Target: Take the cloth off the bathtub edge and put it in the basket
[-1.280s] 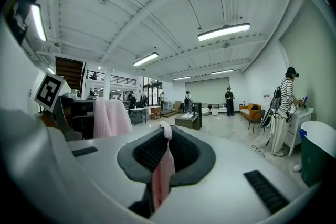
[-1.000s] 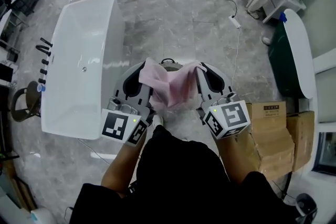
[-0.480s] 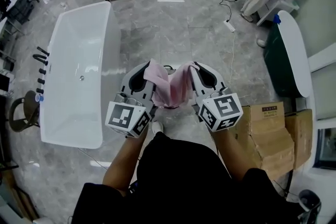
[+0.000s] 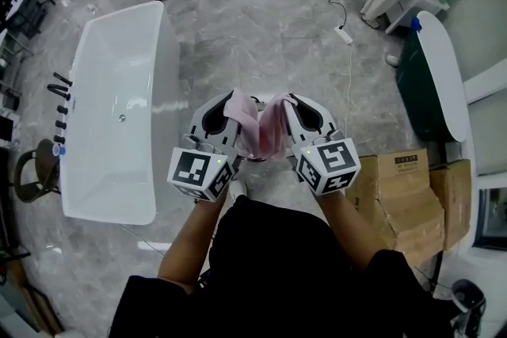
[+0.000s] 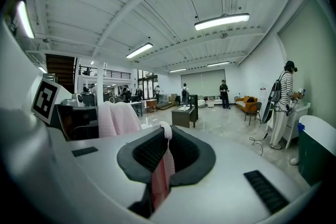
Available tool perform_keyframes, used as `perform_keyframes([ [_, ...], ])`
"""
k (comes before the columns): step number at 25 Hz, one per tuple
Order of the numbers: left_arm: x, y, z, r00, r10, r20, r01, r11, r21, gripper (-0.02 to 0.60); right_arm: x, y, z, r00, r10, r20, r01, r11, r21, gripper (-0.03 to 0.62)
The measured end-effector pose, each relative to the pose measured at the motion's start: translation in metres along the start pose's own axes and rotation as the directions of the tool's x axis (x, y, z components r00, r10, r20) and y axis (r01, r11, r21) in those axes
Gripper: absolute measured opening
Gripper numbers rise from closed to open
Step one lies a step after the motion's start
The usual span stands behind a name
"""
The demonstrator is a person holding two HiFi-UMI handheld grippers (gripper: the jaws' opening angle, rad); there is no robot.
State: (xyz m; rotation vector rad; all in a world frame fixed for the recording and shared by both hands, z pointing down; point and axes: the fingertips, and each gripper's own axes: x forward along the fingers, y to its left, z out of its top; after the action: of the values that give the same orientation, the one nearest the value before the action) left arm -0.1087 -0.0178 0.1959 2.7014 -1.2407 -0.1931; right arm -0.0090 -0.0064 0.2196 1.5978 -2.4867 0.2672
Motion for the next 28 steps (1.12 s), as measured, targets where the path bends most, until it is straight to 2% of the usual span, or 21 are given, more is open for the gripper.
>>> perform_keyframes([
  [10, 0.017, 0.031, -0.022, 0.998, -0.057, -0.026, 0.056, 0.998, -0.023, 0.017, 0.032, -0.018, -0.018, 0.996, -0.085, -0.017, 0.086, 0.996, 0.038, 0.032],
  [15, 0.03, 0.046, -0.036, 0.995, -0.065, -0.073, 0.063, 0.997, -0.033, 0.017, 0.044, -0.032, -0.032, 0.986, -0.156, -0.061, 0.159, 0.986, 0.051, 0.032],
  [20, 0.038, 0.06, -0.055, 0.992, -0.09, -0.088, 0.086, 0.995, -0.051, 0.017, 0.058, -0.034, -0.045, 0.981, -0.174, -0.088, 0.18, 0.981, 0.07, 0.033],
  [28, 0.05, 0.076, -0.088, 0.981, -0.11, -0.161, 0.095, 0.99, -0.1, 0.017, 0.076, -0.044, -0.077, 0.973, -0.187, -0.139, 0.2, 0.976, 0.087, 0.032],
])
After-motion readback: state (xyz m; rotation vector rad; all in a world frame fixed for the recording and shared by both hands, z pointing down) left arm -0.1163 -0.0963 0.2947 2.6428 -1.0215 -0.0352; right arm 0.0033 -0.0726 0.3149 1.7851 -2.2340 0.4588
